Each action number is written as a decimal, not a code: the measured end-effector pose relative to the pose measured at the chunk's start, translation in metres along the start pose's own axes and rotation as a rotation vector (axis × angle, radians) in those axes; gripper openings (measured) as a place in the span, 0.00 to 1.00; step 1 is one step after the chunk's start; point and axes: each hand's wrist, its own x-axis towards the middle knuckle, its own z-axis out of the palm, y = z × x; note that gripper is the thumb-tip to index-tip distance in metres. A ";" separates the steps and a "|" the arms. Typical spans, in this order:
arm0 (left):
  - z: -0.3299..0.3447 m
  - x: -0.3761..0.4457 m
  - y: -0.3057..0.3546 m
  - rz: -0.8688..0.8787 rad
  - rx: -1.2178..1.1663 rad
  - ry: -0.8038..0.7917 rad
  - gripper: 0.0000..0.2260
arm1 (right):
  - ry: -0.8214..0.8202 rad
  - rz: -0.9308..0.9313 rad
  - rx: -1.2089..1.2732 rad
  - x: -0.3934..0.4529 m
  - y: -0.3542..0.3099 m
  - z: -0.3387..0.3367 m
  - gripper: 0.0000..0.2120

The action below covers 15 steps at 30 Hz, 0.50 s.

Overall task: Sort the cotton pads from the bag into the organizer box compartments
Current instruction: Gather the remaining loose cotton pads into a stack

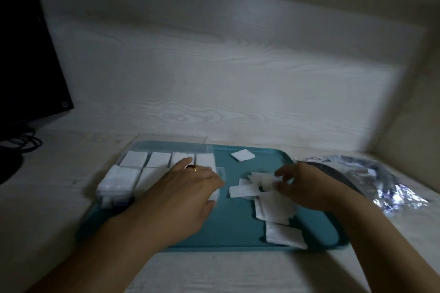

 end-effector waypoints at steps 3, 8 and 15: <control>0.006 0.000 -0.001 -0.005 -0.008 -0.039 0.16 | -0.095 -0.001 0.014 -0.005 -0.006 -0.002 0.25; 0.007 -0.001 0.000 -0.036 -0.036 0.006 0.17 | -0.032 -0.006 -0.050 -0.007 -0.008 -0.002 0.27; 0.024 -0.001 0.019 0.088 0.098 0.142 0.15 | -0.019 -0.055 -0.029 0.002 -0.010 0.013 0.21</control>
